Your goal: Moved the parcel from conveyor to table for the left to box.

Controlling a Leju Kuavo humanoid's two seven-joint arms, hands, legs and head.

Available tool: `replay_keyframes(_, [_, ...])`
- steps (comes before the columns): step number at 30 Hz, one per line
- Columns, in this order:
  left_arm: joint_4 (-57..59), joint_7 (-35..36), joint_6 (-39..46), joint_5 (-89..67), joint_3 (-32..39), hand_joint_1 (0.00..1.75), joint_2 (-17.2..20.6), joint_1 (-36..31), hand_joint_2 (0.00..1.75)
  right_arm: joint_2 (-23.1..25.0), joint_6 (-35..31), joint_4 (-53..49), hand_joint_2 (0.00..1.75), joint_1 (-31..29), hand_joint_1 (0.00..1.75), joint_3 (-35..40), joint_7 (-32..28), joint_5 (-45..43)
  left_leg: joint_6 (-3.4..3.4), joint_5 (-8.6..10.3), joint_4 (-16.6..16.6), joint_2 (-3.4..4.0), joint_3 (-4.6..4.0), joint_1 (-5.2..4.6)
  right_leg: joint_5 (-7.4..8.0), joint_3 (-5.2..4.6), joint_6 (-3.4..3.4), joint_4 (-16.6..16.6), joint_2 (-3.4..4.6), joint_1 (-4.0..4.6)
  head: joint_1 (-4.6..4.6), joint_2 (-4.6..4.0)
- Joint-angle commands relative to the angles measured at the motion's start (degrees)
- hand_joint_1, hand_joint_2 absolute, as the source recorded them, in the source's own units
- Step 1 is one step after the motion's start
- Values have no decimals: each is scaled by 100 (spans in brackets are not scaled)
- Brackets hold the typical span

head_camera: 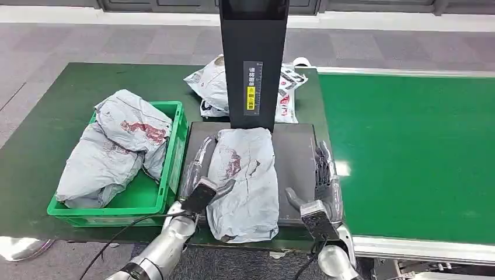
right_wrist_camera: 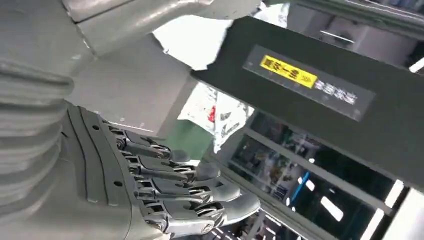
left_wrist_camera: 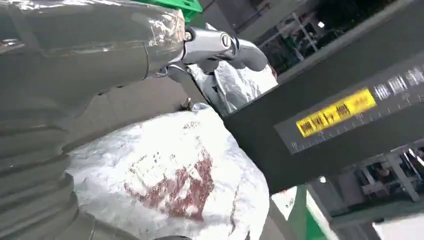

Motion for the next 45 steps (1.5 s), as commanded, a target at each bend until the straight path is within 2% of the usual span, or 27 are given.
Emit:
replay_keyframes(1, [1074, 426, -523, -1428, -1241, 0, 147, -347, 175, 137, 75, 468, 175, -289, 0, -713, -304, -686, -1, 3, -11, 2, 11, 3, 3, 11, -5, -12, -1, 4, 0, 0])
replay_keyframes(2, [1391, 1035, -691, -2067, -1713, 0, 187, -473, 175, 136, 141, 563, 175, -344, 0, -732, -304, -727, -2, 5, -17, 7, 16, 2, 6, 15, -7, -18, 2, 3, 0, 0])
replay_keyframes(3, [1416, 1036, -679, -2100, -1717, 0, 193, -444, 175, 134, 156, 585, 175, -370, 0, -743, -304, -735, -1, 2, -8, 1, 10, -1, 1, 10, -3, -7, -1, -1, 0, 0])
replay_keyframes(5, [1844, 2149, -399, -3147, -2306, 0, 168, -582, 175, 160, 200, 652, 175, -389, 0, -820, -304, -709, 0, 0, -7, 2, 11, -1, 1, 11, -2, -6, 0, 0, 0, 0])
replay_keyframes(6, [1921, 2424, -365, -3415, -2447, 5, 161, -595, 175, 158, 217, 652, 175, -378, 0, -832, -236, -673, -1, 3, -13, 0, 16, 1, 3, 18, -4, -15, -3, 2, 0, 0])
replay_keyframes(7, [1971, 2325, -734, -3571, -2561, 175, 152, -603, 175, 63, 480, 727, 175, -424, 0, -665, -102, -544, -1, 3, -17, 8, 18, 3, 7, 19, -6, -20, 4, 4, 0, 0])
replay_keyframes(9, [1818, 2262, -557, -3640, -2440, 175, 177, -579, 175, 108, 483, 664, 175, -386, 0, -678, -65, -408, -2, 0, -12, 11, 17, 4, 4, 16, -7, -15, 8, 5, -4, 0])
replay_keyframes(11, [1651, 2215, -344, -3642, -2280, 175, 191, -558, 175, 120, 475, 564, 175, -266, 0, -684, -3, -317, 3, 3, -9, -24, 23, 4, -5, 44, 7, -14, -29, 4, 2, 0])
replay_keyframes(14, [1417, 2144, -92, -3661, -2019, 175, 219, -547, 175, 120, 521, 403, 175, -92, 0, -727, -4, -316, 4, -4, -14, -21, 47, 3, -14, 71, 2, -16, -25, 3, 0, 0])
replay_keyframes(20, [950, 1895, 582, -3674, -1322, 175, 205, -486, 175, 166, 551, 448, 175, -124, 0, -806, 6, -376, -3, -2, -6, -20, 44, 2, -10, 56, -4, -5, -25, 2, 0, 0])
replay_keyframes(21, [831, 1863, 1042, -3731, -1210, 175, 206, -467, 175, 196, 537, 421, 175, -101, 0, -837, 6, -389, -4, 0, -10, -16, 41, 4, -7, 52, -6, -9, -23, 4, 0, 0])
replay_keyframes(22, [777, 1842, 1045, -3722, -1145, 175, 205, -480, 175, 207, 527, 386, 175, -73, 0, -839, 6, -386, -5, 4, -15, -9, 37, 4, -3, 44, -9, -12, -17, 5, 0, 0])
replay_keyframes(23, [558, 1859, 1680, -3727, -991, 175, 235, -463, 175, 236, 502, 355, 175, -46, 0, -862, 3, -392, -4, 2, -6, -16, 40, 5, -10, 51, -6, -6, -24, 6, 0, 0])
replay_keyframes(24, [456, 1848, 1805, -3711, -904, 175, 248, -517, 175, 242, 492, 325, 175, -26, 0, -869, 4, -393, -8, 6, -13, -12, 40, 3, -8, 48, -9, -11, -22, 5, 0, 0])
replay_keyframes(28, [-823, 1912, 1920, -3508, -282, 175, 470, -540, 175, 241, 461, 414, 175, -61, 0, -865, -4, -436, -8, 4, 0, -17, 20, 6, -10, 27, -9, 2, -22, 7, 0, 0])
replay_keyframes(30, [-949, 1968, 1796, -3542, -235, 175, 497, -539, 175, 237, 457, 434, 175, -69, 0, -860, -23, -449, -8, 4, 3, -17, 10, 7, -8, 20, -8, 4, -21, 8, 0, 0])
replay_keyframes(32, [-1077, 2179, 2026, -3954, -112, 175, 554, -555, 175, 239, 452, 458, 175, -79, 0, -864, -52, -470, -8, 4, -2, -10, 11, 5, -8, 16, -8, 3, -15, 6, 0, 0])
replay_keyframes(35, [-2007, 2333, 2026, -5363, 1114, 175, 434, -365, 175, 219, 411, 489, 175, -119, 0, -776, -179, -481, -8, 2, 0, -8, 8, 6, -8, 14, -9, 4, -12, 7, 0, 0])
replay_keyframes(36, [-2067, 2389, 2026, -5579, 1405, 175, 506, -466, 175, 238, 433, 507, 175, -165, 0, -750, -177, -501, -9, 0, 2, 4, 4, 10, -5, 7, -11, 4, 0, 11, 0, 0])
replay_keyframes(38, [-2050, 2733, 2026, -6130, 1630, 175, 732, -693, 175, 263, 393, 535, 175, -262, 0, -752, -118, -556, -9, 3, 1, -1, -1, 6, -6, 3, -10, 6, -3, 7, 0, 0])
replay_keyframes(45, [-2520, 2968, 2026, -6874, 2032, 175, 797, -611, 175, 217, 390, 378, 175, -150, 0, -740, -63, -624, -11, 7, -6, 9, 4, 8, -1, -1, -18, 2, 4, 9, 0, 0])
